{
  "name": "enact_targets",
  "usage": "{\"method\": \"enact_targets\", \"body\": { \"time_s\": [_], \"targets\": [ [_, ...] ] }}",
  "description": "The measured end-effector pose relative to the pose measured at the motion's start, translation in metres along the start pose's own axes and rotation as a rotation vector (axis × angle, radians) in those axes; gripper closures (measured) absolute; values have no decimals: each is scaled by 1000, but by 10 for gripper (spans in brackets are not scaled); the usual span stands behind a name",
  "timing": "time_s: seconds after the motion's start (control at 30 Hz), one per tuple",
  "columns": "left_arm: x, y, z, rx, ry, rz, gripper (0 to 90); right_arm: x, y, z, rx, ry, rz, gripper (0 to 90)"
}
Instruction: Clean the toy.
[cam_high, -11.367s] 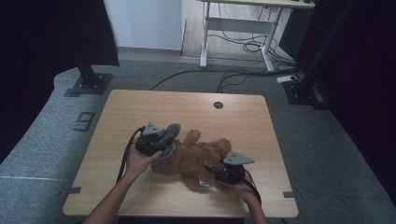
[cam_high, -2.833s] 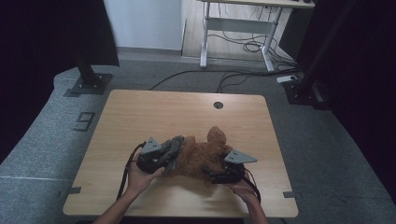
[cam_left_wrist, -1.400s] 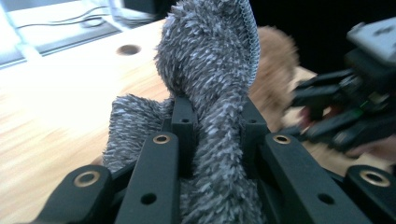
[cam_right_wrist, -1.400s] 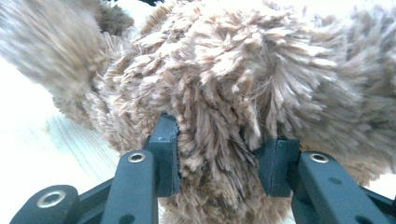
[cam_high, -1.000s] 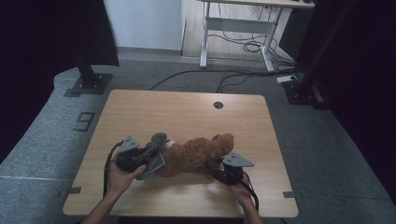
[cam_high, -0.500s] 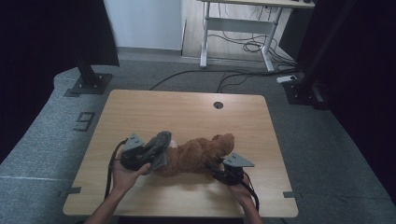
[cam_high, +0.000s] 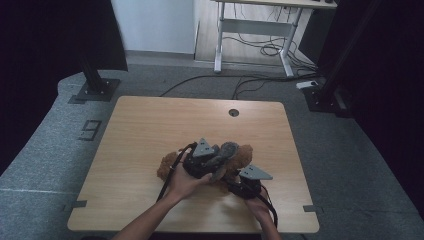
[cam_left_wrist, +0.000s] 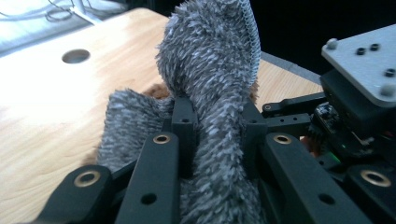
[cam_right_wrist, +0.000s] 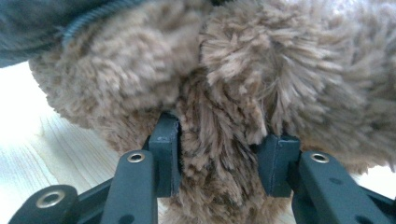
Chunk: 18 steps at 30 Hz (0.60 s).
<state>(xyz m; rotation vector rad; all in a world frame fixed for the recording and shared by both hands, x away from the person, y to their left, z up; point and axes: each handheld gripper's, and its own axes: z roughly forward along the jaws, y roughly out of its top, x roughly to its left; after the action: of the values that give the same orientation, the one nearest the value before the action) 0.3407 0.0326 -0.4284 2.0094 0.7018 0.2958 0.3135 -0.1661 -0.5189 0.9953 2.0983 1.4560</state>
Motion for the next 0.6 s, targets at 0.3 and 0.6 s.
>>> {"method": "enact_targets", "body": {
  "time_s": [0.3, 0.6],
  "targets": [
    [17, -17, -10, 7, 10, -35, 739, 3, -1, 3, 18, -12, -2, 569],
    [40, -47, -49, -6, 85, -60, 737, 3, -1, 2, 12, -20, -2, 577]
  ]
}}
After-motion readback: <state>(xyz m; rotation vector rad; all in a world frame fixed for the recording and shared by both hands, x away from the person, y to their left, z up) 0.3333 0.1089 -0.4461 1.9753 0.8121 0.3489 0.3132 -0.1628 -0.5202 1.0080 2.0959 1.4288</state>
